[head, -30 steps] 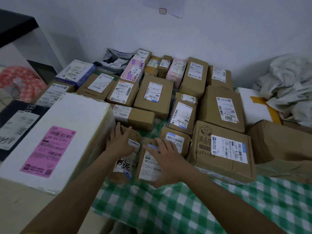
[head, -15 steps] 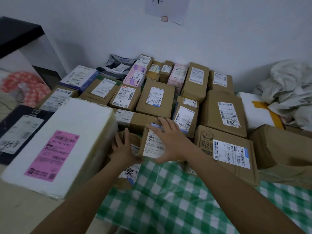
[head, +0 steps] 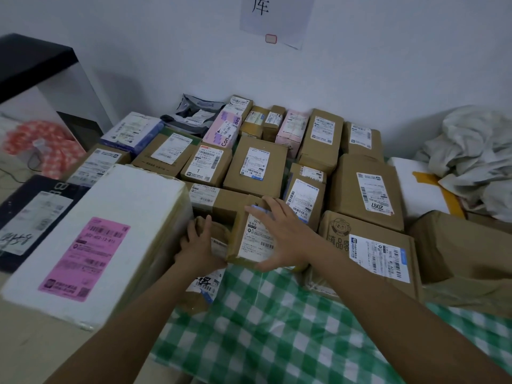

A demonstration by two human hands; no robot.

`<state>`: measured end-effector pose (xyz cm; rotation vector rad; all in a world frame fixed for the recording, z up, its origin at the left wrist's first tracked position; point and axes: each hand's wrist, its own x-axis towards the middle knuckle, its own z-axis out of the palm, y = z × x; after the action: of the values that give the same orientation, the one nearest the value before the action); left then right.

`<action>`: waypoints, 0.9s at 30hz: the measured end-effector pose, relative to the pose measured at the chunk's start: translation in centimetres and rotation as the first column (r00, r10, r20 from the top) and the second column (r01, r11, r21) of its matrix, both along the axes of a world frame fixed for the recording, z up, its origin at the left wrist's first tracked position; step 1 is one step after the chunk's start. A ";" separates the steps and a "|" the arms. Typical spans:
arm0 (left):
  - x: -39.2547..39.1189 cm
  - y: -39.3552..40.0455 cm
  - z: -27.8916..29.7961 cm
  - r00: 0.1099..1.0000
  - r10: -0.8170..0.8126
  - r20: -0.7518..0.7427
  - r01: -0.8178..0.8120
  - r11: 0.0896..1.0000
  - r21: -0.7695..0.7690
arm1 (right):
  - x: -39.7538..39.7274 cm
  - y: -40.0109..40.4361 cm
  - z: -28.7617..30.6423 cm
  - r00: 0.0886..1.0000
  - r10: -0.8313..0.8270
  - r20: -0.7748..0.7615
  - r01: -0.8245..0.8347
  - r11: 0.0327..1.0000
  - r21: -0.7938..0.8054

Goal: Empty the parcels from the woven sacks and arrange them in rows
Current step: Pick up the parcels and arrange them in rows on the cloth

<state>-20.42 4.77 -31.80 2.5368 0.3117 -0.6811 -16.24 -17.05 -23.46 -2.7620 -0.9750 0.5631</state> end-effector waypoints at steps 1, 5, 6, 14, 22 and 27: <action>0.0 0.0 0.1 1.000 -0.003 -0.002 0.003 1.000 -0.005 | -0.2 -0.4 0.1 1.000 0.007 0.005 -0.007 1.000 -0.011; 0.4 0.1 0.5 1.000 -0.001 -0.009 0.000 1.000 -0.014 | -1.1 -1.7 0.8 0.986 0.133 0.097 -0.122 0.986 -0.114; 0.5 0.1 0.7 1.000 0.003 0.002 -0.003 1.000 -0.015 | -1.4 -1.8 0.9 0.975 0.191 0.115 -0.172 0.973 -0.155; 2.3 -0.6 1.3 0.984 -0.049 0.168 0.045 0.999 0.028 | -4.8 -0.3 -1.4 0.906 0.411 0.102 -0.372 0.887 -0.274; 2.0 0.1 0.9 0.973 -0.110 0.204 0.104 0.994 0.036 | -5.5 0.2 -1.7 0.922 0.376 0.094 -0.349 0.910 -0.222; 1.6 0.7 1.0 0.966 -0.157 0.206 0.150 0.988 0.048 | -6.0 -0.1 -1.0 0.961 0.267 0.075 -0.257 0.959 -0.115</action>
<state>-18.77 5.49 -30.76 2.6550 0.0538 -0.4608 -22.27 -17.11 -24.47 -2.7881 -1.3853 0.5433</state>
